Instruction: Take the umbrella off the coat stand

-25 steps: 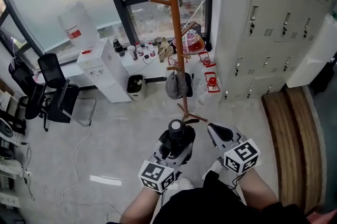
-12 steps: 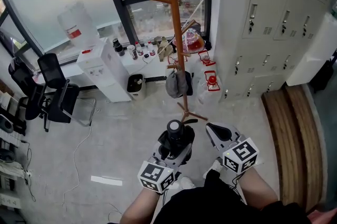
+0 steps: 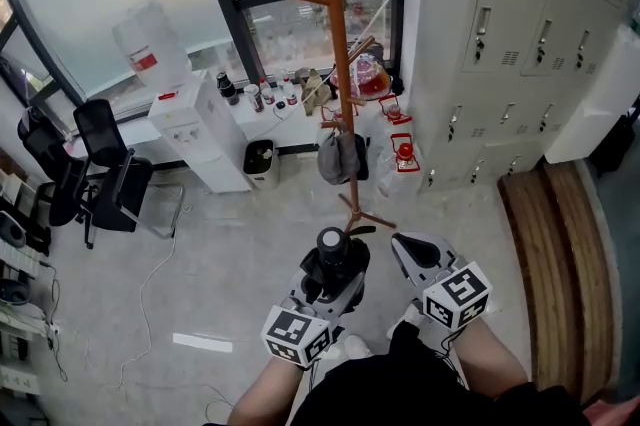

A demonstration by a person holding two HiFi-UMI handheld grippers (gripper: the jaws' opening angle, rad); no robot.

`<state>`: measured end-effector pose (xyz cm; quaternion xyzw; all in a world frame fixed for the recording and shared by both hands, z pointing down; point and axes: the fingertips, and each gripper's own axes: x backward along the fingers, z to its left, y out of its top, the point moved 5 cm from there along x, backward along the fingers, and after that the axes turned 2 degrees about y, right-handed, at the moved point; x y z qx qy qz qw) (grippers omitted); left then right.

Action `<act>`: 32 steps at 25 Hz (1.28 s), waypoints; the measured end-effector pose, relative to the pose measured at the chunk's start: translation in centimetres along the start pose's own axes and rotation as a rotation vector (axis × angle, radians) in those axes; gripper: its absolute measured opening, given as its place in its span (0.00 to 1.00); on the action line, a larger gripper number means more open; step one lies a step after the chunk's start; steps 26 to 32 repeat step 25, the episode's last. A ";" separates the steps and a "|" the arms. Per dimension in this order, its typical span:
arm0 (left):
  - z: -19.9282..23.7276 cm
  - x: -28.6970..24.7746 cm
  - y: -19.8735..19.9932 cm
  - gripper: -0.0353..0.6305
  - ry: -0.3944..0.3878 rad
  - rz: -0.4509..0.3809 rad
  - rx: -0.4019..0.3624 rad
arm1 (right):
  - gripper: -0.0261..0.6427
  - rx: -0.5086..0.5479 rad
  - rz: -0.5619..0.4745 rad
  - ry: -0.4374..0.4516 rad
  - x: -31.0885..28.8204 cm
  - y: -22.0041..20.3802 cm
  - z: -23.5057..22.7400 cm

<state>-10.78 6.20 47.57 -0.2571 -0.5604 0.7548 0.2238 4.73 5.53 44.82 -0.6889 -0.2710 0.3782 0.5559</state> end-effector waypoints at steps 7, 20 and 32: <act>0.0 0.4 0.0 0.45 0.007 -0.006 0.001 | 0.12 0.010 -0.002 0.007 -0.1 0.2 0.3; -0.6 0.6 -0.2 0.45 0.004 -0.008 -0.003 | 0.12 0.017 -0.009 0.006 0.6 0.1 0.6; -0.9 0.8 -0.1 0.45 0.009 -0.012 0.001 | 0.12 0.025 -0.011 0.007 0.9 0.4 0.7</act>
